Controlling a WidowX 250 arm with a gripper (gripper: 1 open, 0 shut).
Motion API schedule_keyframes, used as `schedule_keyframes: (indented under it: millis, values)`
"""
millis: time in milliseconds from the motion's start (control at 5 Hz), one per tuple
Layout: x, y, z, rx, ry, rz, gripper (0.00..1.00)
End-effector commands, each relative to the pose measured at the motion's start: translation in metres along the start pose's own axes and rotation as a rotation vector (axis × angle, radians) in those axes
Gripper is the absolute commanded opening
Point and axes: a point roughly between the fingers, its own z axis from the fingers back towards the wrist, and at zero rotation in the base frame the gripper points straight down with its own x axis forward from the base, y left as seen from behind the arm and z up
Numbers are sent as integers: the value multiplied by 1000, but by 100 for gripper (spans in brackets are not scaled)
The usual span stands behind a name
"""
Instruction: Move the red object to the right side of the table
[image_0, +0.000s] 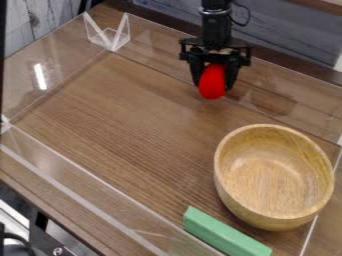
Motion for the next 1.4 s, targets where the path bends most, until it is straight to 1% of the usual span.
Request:
schedule_keyframes:
  millis: [0,200,400,600,800,1000,1200]
  values:
    - [0,-12,6,-4,-33,-11,100]
    - [-8,-12,8,-7,-39,-8,100]
    - [-16,-13,13,-14,-56,-3,100]
    - [-24,-14,21,-22,-83,-5,100]
    - [-30,-13,46,-29,-123,7,100]
    - [-37,-9,66,-26,-147,10,100]
    - [-39,1,81,-21,-153,-41,100]
